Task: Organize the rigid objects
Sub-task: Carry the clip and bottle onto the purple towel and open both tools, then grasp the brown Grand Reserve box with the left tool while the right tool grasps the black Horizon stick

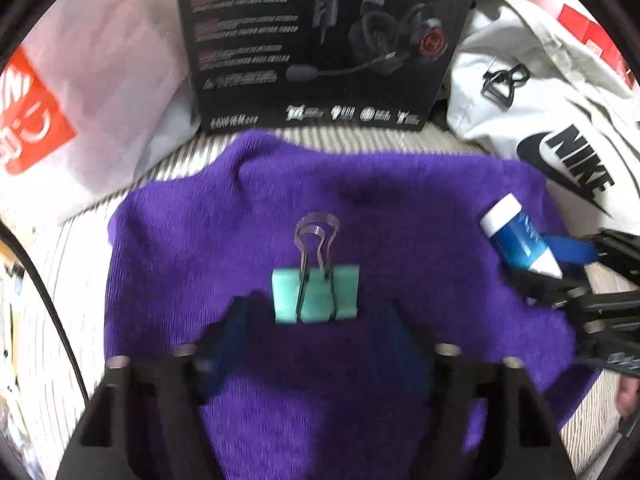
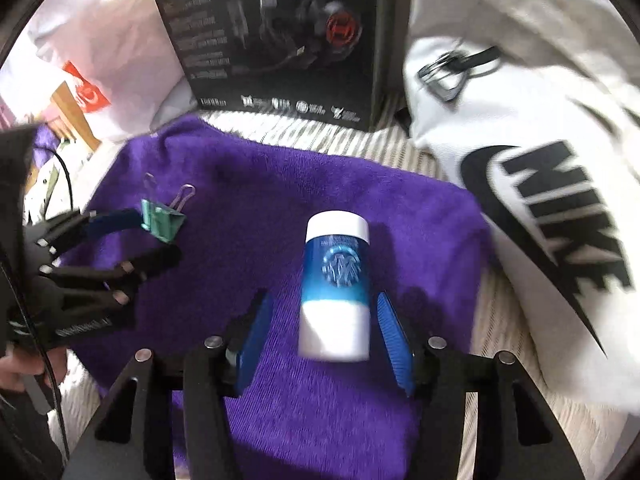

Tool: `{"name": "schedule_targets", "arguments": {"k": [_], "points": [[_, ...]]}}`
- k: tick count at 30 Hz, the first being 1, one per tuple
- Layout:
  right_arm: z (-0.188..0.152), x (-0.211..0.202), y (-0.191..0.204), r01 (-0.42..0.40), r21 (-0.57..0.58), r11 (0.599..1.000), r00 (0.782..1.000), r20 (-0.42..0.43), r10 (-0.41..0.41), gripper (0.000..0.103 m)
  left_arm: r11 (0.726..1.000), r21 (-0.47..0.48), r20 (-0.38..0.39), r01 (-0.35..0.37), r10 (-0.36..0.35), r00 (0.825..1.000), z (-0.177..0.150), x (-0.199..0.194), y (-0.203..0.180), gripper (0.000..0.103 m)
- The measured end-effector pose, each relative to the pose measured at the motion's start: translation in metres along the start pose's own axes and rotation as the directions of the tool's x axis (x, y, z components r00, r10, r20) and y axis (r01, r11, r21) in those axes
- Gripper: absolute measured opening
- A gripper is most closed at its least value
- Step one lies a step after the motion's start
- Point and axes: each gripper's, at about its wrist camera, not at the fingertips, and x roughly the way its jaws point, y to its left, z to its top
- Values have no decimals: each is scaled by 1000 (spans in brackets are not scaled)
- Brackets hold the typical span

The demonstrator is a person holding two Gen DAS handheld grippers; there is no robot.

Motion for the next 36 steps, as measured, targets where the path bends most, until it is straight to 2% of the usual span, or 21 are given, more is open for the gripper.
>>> {"name": "schedule_targets", "arguments": {"k": [4,6,10,16,20,25,30,34,36], "points": [[-26,-47,-6,-10,59,998,998,60,7,63,1000,-23,14,-19,19,1000,-16,-18,6,74],[-38,-65,-6,-17,79,997,997,79,11,65,999,-35,46,2,0,999,-27,-37,10,74],[-75,-97,-5,-20,118,993,996,91,10,66,999,-34,77,0,3,997,-53,-70,12,74],[-131,-117,-1,19,176,984,999,41,-27,66,999,-48,75,-6,9,997,-105,-96,17,74],[-166,-128,-1,-24,216,976,999,25,19,66,998,-57,53,3,0,999,-140,-99,16,74],[-191,-142,1,-46,241,969,999,22,42,66,997,-71,27,0,2,1000,-181,-95,4,74],[-206,-152,6,-36,231,972,999,16,33,66,997,-77,44,19,-16,999,-188,-89,-8,74],[-210,-153,7,-46,240,970,999,20,43,66,996,-92,37,5,-2,999,-176,-80,-11,74],[-212,-152,10,-36,235,971,999,11,34,66,996,-86,33,-28,31,999,-173,-75,-13,74]]}}
